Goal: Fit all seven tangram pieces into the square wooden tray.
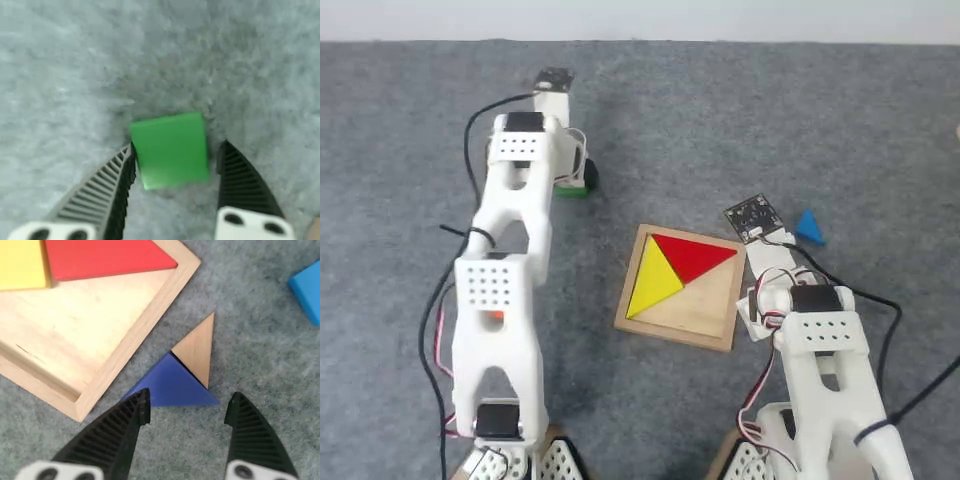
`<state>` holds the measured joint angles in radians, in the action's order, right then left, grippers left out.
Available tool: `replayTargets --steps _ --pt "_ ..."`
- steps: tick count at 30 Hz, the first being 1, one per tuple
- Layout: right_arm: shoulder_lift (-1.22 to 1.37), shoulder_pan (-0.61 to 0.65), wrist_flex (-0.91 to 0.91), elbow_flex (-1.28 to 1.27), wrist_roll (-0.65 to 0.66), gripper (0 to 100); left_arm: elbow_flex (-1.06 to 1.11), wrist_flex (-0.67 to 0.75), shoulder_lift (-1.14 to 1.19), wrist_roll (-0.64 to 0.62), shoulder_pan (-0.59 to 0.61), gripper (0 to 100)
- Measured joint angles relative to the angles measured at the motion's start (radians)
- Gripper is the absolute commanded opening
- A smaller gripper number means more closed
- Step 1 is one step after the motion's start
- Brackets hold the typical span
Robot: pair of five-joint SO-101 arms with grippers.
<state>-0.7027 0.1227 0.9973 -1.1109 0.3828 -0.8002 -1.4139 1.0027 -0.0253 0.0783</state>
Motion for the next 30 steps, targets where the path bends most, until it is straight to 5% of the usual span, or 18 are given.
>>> replayTargets --steps 7,15,30 --pt "0.0 0.0 0.0 0.0 0.0 26.3 -0.356 -0.256 0.164 0.0 -0.009 17" --pt "0.0 0.0 0.0 0.0 0.0 26.3 -0.502 -0.301 0.238 0.002 -0.011 12" --pt "0.0 0.005 -0.018 -0.018 0.0 26.3 0.244 -0.304 -0.19 0.12 -0.098 12"
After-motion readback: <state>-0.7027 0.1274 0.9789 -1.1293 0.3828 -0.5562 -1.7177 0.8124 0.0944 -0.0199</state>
